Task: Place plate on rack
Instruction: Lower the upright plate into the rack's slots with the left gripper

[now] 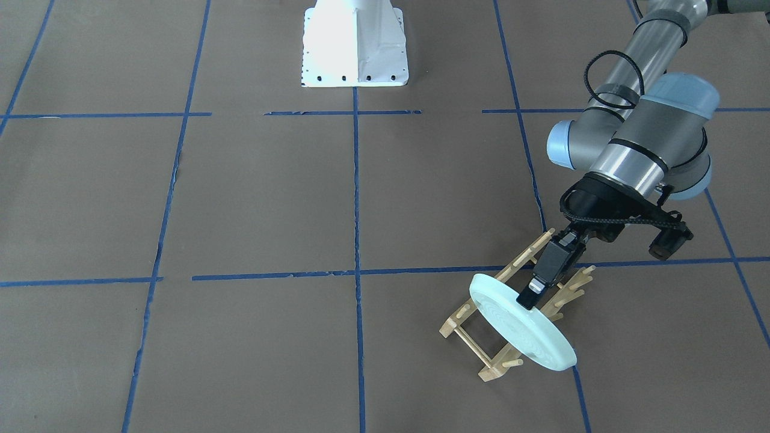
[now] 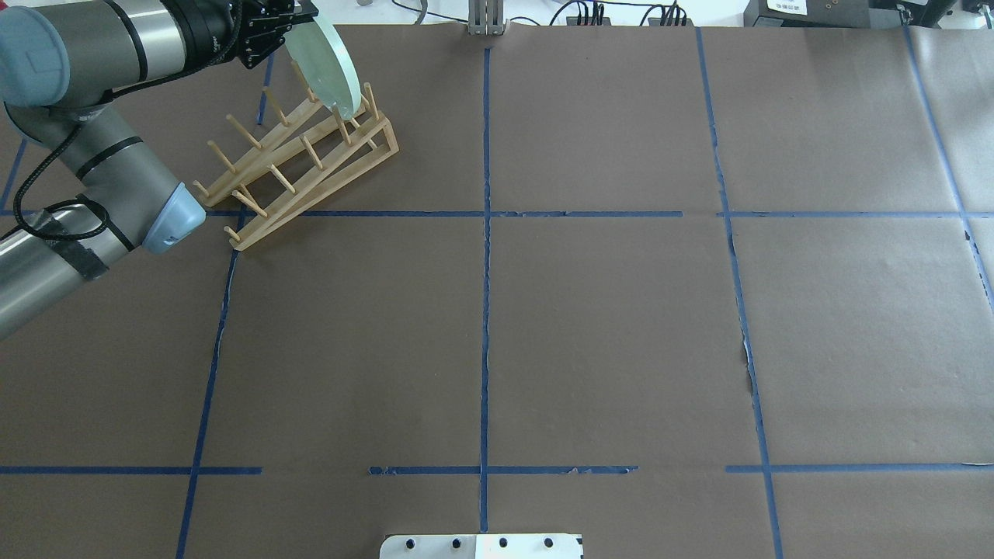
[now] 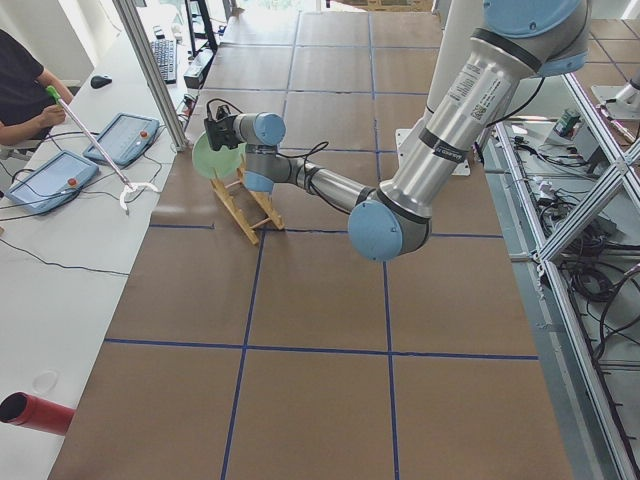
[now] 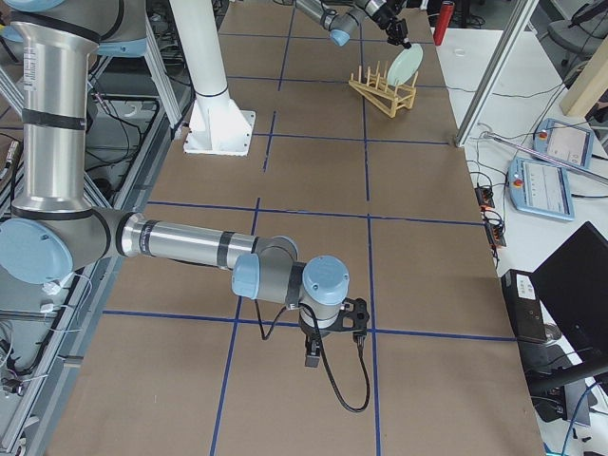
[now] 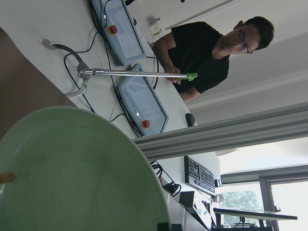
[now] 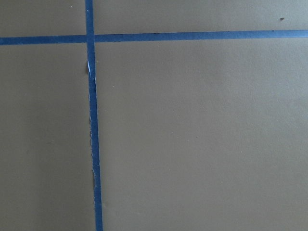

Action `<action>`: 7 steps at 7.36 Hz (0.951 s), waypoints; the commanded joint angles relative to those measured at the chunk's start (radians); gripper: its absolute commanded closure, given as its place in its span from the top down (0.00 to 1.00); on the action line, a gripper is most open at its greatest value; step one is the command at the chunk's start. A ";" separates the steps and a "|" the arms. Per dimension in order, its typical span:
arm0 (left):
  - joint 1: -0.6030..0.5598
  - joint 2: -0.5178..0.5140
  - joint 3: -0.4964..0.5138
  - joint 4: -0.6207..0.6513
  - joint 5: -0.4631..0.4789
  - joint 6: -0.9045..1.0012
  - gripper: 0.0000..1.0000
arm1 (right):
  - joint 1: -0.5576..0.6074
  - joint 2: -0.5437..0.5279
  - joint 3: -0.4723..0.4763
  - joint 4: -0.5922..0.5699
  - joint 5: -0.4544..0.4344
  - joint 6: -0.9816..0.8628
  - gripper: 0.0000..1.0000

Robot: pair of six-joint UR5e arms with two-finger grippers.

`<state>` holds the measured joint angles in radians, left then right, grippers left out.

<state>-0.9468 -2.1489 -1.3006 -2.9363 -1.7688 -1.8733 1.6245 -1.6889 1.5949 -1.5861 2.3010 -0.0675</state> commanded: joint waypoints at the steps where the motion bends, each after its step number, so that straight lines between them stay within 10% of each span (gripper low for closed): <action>1: 0.013 0.000 0.010 0.000 0.000 0.008 0.00 | 0.000 0.000 0.000 0.000 0.000 0.000 1.00; 3: 0.019 0.000 0.015 0.000 0.000 0.009 0.00 | 0.000 0.000 0.000 0.000 0.000 0.000 1.00; 5: 0.019 -0.008 0.014 0.011 0.000 0.008 0.99 | 0.000 0.000 0.000 0.000 0.000 0.000 1.00; 7: -0.036 -0.014 -0.038 0.175 -0.116 0.025 1.00 | 0.000 0.000 -0.001 0.000 0.000 0.000 1.00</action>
<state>-0.9480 -2.1610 -1.3085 -2.8627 -1.8094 -1.8580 1.6245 -1.6889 1.5951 -1.5861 2.3010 -0.0675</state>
